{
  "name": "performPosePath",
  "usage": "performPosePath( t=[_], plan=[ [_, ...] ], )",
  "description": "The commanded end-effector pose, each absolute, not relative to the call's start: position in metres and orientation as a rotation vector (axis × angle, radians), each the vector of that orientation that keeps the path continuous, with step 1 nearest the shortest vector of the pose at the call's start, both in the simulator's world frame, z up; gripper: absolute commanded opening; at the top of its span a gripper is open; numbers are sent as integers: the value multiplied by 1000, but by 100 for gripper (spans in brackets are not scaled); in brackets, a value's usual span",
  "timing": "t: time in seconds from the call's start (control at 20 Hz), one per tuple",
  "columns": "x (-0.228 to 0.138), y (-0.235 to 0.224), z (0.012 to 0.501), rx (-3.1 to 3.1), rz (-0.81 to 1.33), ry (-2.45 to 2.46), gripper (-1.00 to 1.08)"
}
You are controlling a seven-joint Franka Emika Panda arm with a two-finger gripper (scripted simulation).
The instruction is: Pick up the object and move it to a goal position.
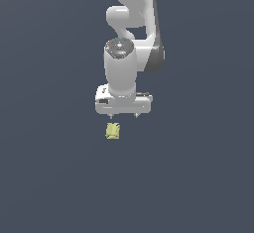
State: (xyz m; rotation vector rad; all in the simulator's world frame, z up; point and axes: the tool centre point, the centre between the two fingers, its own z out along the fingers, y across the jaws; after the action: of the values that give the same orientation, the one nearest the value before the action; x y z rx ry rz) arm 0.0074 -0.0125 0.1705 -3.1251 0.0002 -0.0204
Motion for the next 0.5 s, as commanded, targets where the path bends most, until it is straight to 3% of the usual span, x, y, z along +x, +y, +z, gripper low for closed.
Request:
performPosePath(
  t=[0.0, 0.45],
  plan=[
    [8, -20, 160, -3127, -16, 4, 100],
    [5, -61, 103, -3139, -3, 19, 100]
  ],
)
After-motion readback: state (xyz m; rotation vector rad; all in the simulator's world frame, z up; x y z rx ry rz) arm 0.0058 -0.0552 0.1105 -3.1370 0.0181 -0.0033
